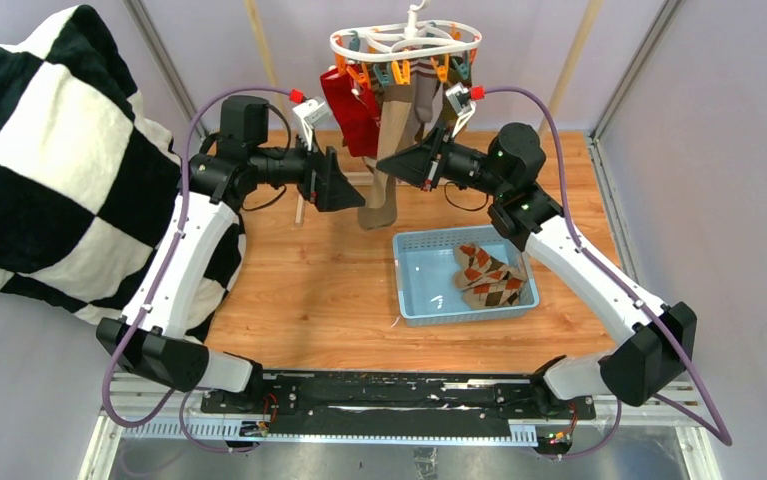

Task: Remove the socks clipped to the hanger
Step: Remove the sock from the hanger.

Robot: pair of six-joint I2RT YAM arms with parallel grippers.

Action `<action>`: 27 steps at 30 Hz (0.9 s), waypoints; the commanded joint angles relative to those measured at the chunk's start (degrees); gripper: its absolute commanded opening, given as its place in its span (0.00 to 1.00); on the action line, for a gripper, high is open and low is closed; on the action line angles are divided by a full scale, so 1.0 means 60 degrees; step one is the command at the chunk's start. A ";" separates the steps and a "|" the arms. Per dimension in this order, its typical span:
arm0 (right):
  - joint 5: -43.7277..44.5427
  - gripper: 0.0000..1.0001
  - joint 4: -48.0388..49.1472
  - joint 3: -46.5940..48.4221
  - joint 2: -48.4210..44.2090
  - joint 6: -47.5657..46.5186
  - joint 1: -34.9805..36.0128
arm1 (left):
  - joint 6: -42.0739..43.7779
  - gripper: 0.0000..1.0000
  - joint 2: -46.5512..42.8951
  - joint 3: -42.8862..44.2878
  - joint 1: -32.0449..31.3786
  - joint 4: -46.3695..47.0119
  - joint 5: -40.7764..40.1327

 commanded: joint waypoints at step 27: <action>-0.0771 0.20 -0.1177 0.0472 0.0309 0.0284 -0.0193 | -0.1573 0.01 -0.0812 -0.2339 -0.1008 0.3074 -0.1011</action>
